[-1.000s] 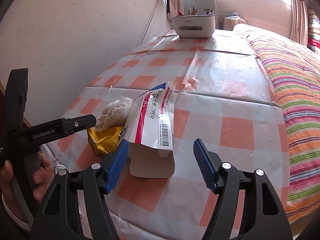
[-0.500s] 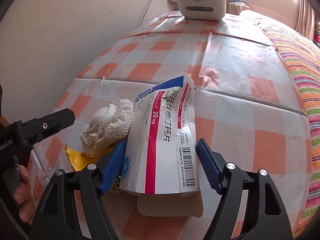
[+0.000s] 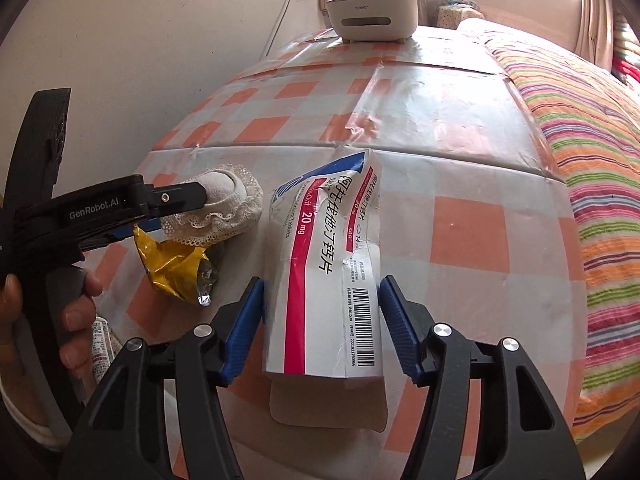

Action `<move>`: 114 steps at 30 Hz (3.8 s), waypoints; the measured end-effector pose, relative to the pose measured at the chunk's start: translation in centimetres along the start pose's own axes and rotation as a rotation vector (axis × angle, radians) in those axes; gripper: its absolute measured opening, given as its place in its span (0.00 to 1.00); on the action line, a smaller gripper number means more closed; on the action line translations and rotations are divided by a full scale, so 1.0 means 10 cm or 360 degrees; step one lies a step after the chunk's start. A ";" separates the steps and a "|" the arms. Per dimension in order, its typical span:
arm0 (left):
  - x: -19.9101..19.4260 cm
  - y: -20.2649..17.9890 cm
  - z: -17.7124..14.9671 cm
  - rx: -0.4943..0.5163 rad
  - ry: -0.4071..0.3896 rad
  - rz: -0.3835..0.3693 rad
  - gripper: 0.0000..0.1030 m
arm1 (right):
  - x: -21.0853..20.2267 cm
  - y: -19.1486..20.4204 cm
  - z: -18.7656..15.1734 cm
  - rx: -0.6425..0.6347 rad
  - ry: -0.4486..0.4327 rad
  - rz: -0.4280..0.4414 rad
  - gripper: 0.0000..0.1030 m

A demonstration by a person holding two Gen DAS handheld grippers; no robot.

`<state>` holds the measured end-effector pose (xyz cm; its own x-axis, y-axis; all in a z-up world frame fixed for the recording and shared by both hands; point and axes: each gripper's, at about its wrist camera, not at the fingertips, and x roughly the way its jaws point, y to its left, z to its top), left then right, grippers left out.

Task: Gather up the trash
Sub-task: 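Grasp the white red-printed medicine box with the right gripper while the left gripper grasps the lace cloth, then carry the medicine box and lace cloth over the cream bin with both grippers, then lower the medicine box and lace cloth into the bin and open both grippers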

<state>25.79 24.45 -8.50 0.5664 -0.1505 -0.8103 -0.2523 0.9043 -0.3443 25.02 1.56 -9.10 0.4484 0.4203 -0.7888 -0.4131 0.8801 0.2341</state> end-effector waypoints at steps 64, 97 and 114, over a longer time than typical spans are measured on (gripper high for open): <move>-0.77 -1.51 -1.26 0.0704 -0.0328 -0.0069 0.33 | -1.61 -0.91 -0.83 0.0191 -0.0390 -0.0145 0.57; -0.99 -2.53 -2.20 0.1086 -0.0259 -0.0315 0.33 | -2.19 -1.54 -1.64 0.0415 -0.0478 -0.0328 0.58; -0.88 -2.89 -2.59 0.1195 -0.0144 -0.0433 0.33 | -2.36 -1.78 -1.87 0.0525 -0.0526 -0.0468 0.61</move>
<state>7.78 -10.68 -3.65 0.6015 -0.4004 -0.6913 0.4806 0.8726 -0.0872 6.97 -28.18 -5.27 0.7544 0.1466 -0.6399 0.0134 0.9711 0.2383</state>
